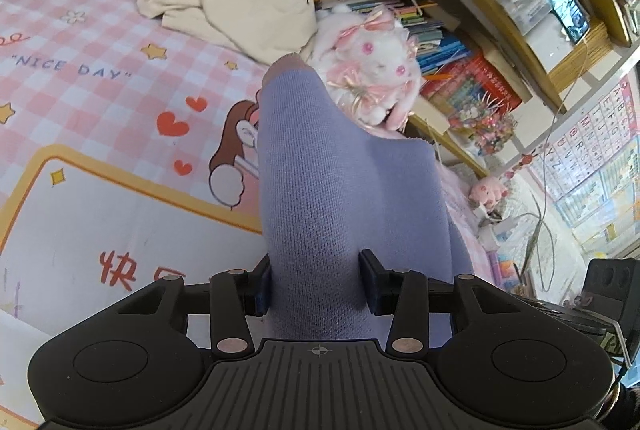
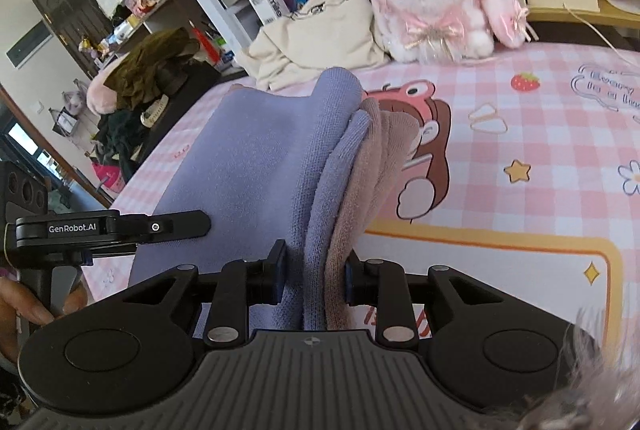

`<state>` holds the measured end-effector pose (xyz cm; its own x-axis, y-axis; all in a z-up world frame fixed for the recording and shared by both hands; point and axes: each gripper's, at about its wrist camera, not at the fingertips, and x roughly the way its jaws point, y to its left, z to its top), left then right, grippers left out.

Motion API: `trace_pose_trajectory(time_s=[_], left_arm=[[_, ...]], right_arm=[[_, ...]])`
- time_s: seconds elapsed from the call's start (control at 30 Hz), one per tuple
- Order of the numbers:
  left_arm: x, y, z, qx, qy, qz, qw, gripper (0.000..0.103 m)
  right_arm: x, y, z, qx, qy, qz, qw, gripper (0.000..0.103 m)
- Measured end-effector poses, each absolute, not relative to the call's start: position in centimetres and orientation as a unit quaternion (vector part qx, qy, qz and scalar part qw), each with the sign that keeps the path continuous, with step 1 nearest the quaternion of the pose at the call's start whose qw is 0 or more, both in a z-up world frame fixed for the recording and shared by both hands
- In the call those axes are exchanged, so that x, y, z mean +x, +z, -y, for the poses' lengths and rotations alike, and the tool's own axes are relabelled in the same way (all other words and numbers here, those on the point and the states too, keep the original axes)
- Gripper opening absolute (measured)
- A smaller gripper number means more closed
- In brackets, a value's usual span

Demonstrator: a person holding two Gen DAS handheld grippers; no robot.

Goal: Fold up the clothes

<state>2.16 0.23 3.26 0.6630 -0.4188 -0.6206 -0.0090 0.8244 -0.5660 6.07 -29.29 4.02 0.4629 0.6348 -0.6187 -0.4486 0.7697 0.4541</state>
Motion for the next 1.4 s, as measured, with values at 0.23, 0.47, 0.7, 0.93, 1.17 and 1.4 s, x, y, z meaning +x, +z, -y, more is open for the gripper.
trace_pose_trajectory(time_s=[0.23, 0.47, 0.7, 0.93, 1.17, 1.4], left_arm=[[3.2, 3.8, -0.7, -0.275, -0.131, -0.384, 0.872, 0.042], [4.8, 3.8, -2.4, -0.273, -0.156, -0.387, 0.867, 0.042], [6.4, 3.4, -5.5, -0.259, -0.183, -0.396, 0.862, 0.042], [8.3, 2.7, -9.3, -0.267, -0.194, -0.399, 0.856, 0.042], [11.7, 1.9, -11.9, -0.253, -0.204, -0.406, 0.854, 0.042], [16.1, 1.2, -14.1, -0.248, -0.202, -0.405, 0.857, 0.042]], right_arm=[[6.5, 5.0, 28.8, 0.109, 0.311, -0.397, 0.857, 0.025], [6.6, 5.2, 27.1, 0.109, 0.287, -0.392, 0.867, 0.025], [7.3, 4.9, 23.6, 0.109, 0.266, -0.395, 0.873, 0.025], [8.5, 4.6, 19.7, 0.103, 0.252, -0.398, 0.876, 0.025], [11.7, 3.9, 16.6, 0.103, 0.242, -0.403, 0.877, 0.025], [15.9, 3.3, 14.1, 0.103, 0.234, -0.403, 0.879, 0.025]])
